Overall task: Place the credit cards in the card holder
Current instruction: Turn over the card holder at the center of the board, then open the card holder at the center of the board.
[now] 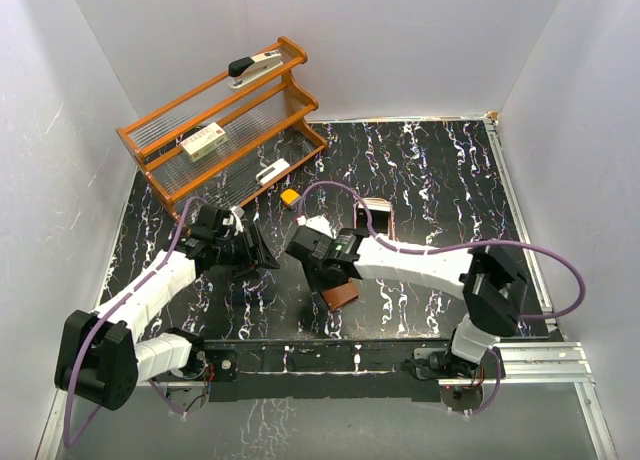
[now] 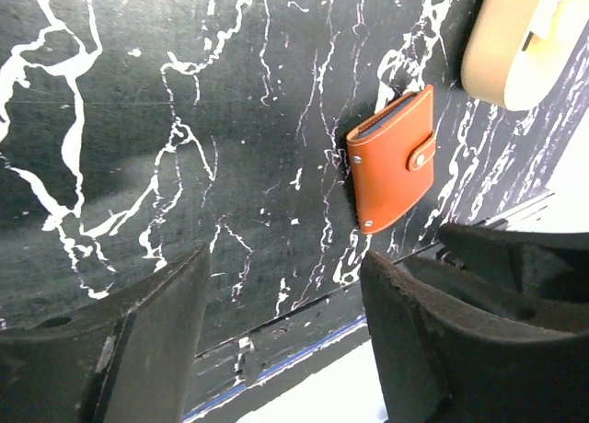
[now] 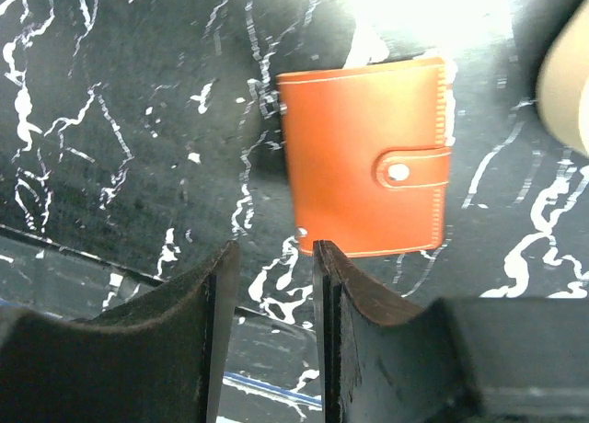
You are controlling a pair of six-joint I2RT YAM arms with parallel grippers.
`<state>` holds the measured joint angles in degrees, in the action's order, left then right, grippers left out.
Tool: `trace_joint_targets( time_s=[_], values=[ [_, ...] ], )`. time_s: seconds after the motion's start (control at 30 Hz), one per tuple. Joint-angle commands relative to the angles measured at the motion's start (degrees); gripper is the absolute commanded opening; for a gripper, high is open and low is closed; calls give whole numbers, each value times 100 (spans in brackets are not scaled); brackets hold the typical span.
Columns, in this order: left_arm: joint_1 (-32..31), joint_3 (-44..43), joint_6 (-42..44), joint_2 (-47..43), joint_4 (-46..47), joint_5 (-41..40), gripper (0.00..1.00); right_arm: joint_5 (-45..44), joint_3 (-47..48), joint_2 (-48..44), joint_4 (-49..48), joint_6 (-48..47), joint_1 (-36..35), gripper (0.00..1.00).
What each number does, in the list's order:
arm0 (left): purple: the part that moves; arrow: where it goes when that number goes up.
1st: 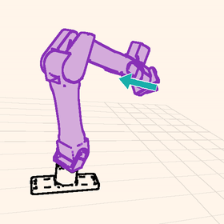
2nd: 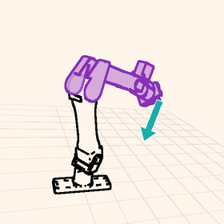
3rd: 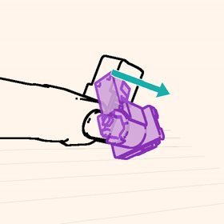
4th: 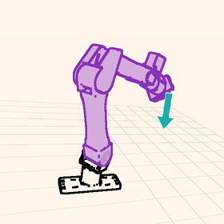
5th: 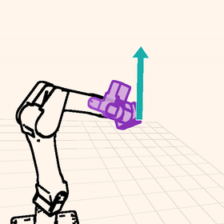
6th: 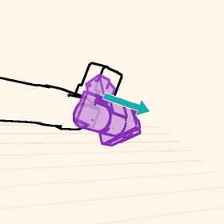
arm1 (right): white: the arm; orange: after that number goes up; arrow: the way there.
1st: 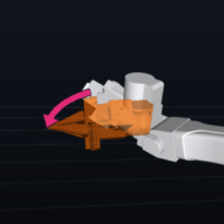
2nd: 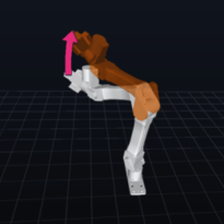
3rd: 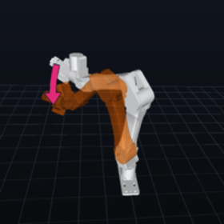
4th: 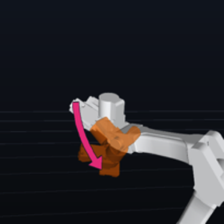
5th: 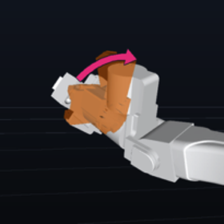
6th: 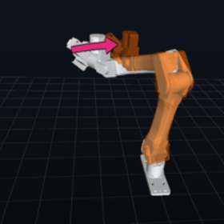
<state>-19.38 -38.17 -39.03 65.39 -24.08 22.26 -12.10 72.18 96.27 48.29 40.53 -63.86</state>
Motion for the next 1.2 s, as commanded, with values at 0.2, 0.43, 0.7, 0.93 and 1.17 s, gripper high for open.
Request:
trace_joint_targets(
  time_s=[0.2, 0.43, 0.7, 0.93, 1.17],
  values=[
    [-110, 220, -596, 79, 647, 674, 62, -537, -404, -318, -413, -458, 399, 36],
    [-128, 271, -591, 73, 528, 630, 64, -384, -605, -166, -711, -707, 592, 37],
    [-137, 240, -575, 183, 500, 611, 65, -457, -829, 199, -874, -749, 637, 40],
    [-151, 197, -526, 230, 430, 586, 65, -655, -912, 314, -802, -750, 638, 32],
    [-145, 185, -519, 227, 406, 573, 65, -843, -1037, 313, -861, -819, 639, 16]
  ],
)
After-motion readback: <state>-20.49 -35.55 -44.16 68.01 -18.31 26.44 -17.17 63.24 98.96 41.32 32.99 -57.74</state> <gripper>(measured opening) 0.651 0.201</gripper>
